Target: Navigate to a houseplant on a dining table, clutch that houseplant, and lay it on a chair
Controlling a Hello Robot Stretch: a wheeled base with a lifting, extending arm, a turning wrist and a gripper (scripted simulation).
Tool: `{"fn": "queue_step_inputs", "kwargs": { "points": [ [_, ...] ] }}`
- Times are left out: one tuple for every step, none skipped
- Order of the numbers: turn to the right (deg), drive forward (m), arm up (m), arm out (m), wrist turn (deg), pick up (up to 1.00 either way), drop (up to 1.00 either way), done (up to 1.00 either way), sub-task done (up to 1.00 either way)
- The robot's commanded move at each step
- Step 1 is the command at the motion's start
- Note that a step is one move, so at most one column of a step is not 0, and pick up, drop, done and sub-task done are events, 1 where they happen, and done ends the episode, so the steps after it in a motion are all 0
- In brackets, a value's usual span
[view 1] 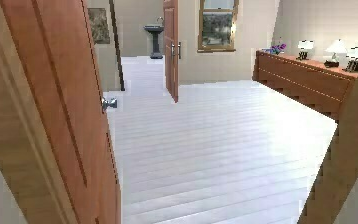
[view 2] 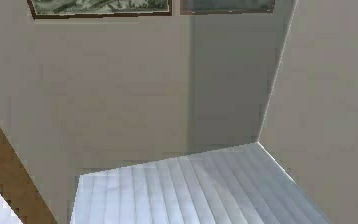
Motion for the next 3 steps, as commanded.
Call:
{"fn": "queue_step_inputs", "kwargs": {
  "points": [
    [0.0, 0.05, 0.0, 0.0, 0.0, 0.0, 0.0, 0.0, 0.0],
    [27.0, 0.0, 0.0, 0.0, 0.0, 0.0, 0.0, 0.0, 0.0],
    [0.0, 0.25, 0.0, 0.0, 0.0, 0.0, 0.0, 0.0, 0.0]
  ]
}}
